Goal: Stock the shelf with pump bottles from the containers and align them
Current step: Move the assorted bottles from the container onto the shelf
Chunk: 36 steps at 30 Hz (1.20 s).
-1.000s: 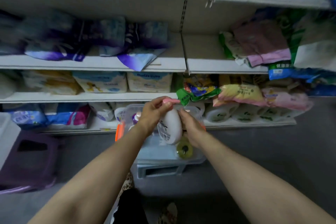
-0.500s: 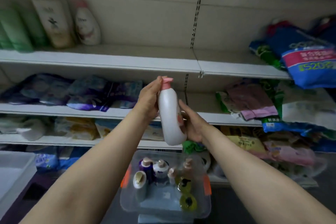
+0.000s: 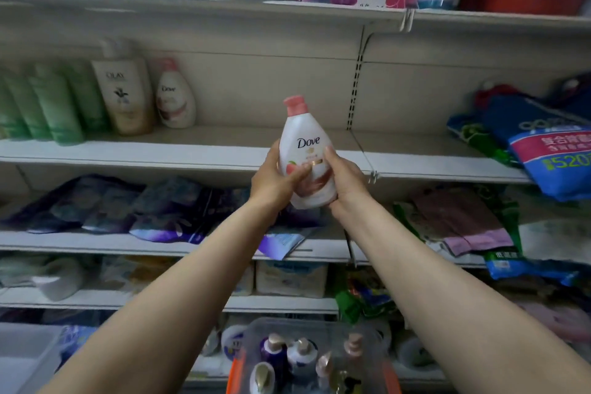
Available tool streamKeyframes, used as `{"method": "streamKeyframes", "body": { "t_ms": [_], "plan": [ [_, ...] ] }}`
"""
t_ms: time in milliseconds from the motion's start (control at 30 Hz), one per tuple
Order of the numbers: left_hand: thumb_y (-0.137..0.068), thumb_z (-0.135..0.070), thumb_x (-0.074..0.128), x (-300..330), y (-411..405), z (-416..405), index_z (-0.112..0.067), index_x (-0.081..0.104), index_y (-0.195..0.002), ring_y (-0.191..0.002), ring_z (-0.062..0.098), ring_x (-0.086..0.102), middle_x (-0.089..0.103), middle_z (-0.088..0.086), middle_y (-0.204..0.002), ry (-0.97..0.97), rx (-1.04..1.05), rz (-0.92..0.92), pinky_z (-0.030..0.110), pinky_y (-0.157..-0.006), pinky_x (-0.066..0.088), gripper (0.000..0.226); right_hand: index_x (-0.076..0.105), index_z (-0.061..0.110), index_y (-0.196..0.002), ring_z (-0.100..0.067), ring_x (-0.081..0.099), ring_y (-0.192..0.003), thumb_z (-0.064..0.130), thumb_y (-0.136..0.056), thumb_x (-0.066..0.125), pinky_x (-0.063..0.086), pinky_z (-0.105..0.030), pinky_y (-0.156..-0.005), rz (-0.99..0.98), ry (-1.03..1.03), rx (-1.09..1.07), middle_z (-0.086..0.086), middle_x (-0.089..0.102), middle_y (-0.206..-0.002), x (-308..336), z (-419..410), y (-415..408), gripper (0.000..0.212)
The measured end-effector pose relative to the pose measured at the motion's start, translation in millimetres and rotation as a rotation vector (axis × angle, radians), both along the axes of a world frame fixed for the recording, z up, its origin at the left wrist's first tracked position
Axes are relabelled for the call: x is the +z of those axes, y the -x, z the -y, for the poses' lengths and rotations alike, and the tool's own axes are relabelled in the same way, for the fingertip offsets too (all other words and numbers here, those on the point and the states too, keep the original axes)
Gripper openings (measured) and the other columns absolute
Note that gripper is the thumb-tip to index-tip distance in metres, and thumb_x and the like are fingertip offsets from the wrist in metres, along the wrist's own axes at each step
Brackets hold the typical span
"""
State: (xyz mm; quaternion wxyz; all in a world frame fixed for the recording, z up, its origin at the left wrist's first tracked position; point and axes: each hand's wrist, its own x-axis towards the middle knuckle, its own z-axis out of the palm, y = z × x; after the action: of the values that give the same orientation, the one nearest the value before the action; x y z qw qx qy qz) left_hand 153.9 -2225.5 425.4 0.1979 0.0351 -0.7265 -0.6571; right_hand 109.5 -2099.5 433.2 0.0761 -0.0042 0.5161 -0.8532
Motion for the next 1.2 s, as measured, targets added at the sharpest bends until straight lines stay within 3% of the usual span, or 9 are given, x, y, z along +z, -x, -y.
{"method": "streamKeyframes", "body": {
  "t_ms": [233, 467, 633, 833, 900, 967, 1033, 1133, 1200],
  "plan": [
    [-0.077, -0.035, 0.08, 24, 34, 78, -0.05, 0.054, -0.125, -0.096, 0.015, 0.069, 0.072, -0.01, -0.105, 0.193, 0.052, -0.085, 0.045, -0.088, 0.057, 0.057, 0.065, 0.016, -0.113, -0.02, 0.074, -0.09, 0.05, -0.085, 0.073, 0.061, -0.043, -0.084, -0.136, -0.27, -0.125, -0.004, 0.076, -0.103, 8, 65, 41, 0.045],
    [-0.079, -0.03, 0.078, 25, 62, 174, -0.056, 0.046, -0.131, -0.097, 0.004, 0.063, 0.068, -0.015, -0.108, 0.333, 0.126, -0.086, 0.038, -0.089, 0.055, 0.066, 0.066, 0.017, -0.114, -0.021, 0.073, -0.097, 0.05, -0.092, 0.064, 0.059, -0.045, -0.089, -0.184, -0.354, -0.012, -0.004, 0.075, -0.108, 3, 154, 66, 0.04],
    [-0.079, -0.032, 0.078, 21, 79, 244, -0.053, 0.047, -0.131, -0.102, 0.012, 0.064, 0.069, -0.012, -0.109, 0.325, 0.177, -0.069, 0.034, -0.09, 0.053, 0.064, 0.068, 0.018, -0.121, -0.019, 0.071, -0.104, 0.051, -0.1, 0.05, 0.057, -0.041, -0.093, -0.208, -0.37, 0.14, -0.004, 0.074, -0.114, 9, 220, 83, 0.043],
    [-0.08, -0.037, 0.078, 16, 99, 311, -0.027, 0.058, -0.107, -0.094, 0.017, 0.066, 0.069, -0.005, -0.099, 0.28, 0.264, 0.018, 0.035, -0.08, 0.056, 0.035, 0.064, 0.019, -0.128, -0.009, 0.068, -0.1, 0.055, -0.103, 0.037, 0.055, -0.023, -0.069, -0.13, -0.403, 0.228, 0.0, 0.07, -0.119, 17, 290, 97, 0.051],
    [-0.08, -0.038, 0.078, 15, 105, 330, -0.02, 0.058, -0.099, -0.09, 0.015, 0.065, 0.067, -0.007, -0.094, 0.283, 0.308, 0.033, 0.03, -0.073, 0.052, 0.033, 0.068, 0.023, -0.115, -0.003, 0.069, -0.09, 0.05, -0.105, 0.035, 0.055, -0.02, -0.065, -0.118, -0.394, 0.245, 0.007, 0.072, -0.107, 17, 309, 103, 0.043],
    [-0.079, -0.038, 0.079, 16, 113, 349, -0.018, 0.06, -0.107, -0.095, 0.018, 0.062, 0.065, -0.005, -0.101, 0.279, 0.339, 0.068, 0.031, -0.08, 0.051, 0.039, 0.067, 0.029, -0.098, 0.001, 0.068, -0.081, 0.044, -0.105, 0.036, 0.053, -0.016, -0.059, -0.101, -0.378, 0.257, 0.013, 0.071, -0.094, 18, 327, 109, 0.035],
    [-0.08, -0.034, 0.079, 18, 121, 367, -0.012, 0.061, -0.119, -0.101, 0.022, 0.062, 0.066, 0.001, -0.108, 0.263, 0.34, 0.127, 0.036, -0.09, 0.053, 0.048, 0.066, 0.029, -0.098, -0.004, 0.065, -0.087, 0.042, -0.104, 0.036, 0.053, -0.018, -0.062, -0.096, -0.392, 0.271, 0.01, 0.07, -0.096, 19, 345, 115, 0.034],
    [-0.085, -0.02, 0.073, 18, 133, 387, 0.0, 0.066, -0.108, -0.097, 0.033, 0.065, 0.068, 0.015, -0.102, 0.235, 0.359, 0.24, 0.046, -0.089, 0.056, 0.032, 0.063, 0.018, -0.128, -0.019, 0.065, -0.106, 0.049, -0.104, 0.037, 0.057, -0.028, -0.073, -0.083, -0.395, 0.283, -0.004, 0.069, -0.121, 22, 363, 120, 0.047],
    [-0.086, -0.013, 0.07, 17, 140, 399, 0.005, 0.065, -0.106, -0.097, 0.038, 0.065, 0.067, 0.021, -0.101, 0.206, 0.37, 0.29, 0.047, -0.089, 0.056, 0.027, 0.06, 0.017, -0.134, -0.024, 0.064, -0.116, 0.051, -0.103, 0.039, 0.057, -0.036, -0.088, -0.069, -0.387, 0.281, -0.008, 0.066, -0.13, 23, 376, 125, 0.05]
  ]
}}
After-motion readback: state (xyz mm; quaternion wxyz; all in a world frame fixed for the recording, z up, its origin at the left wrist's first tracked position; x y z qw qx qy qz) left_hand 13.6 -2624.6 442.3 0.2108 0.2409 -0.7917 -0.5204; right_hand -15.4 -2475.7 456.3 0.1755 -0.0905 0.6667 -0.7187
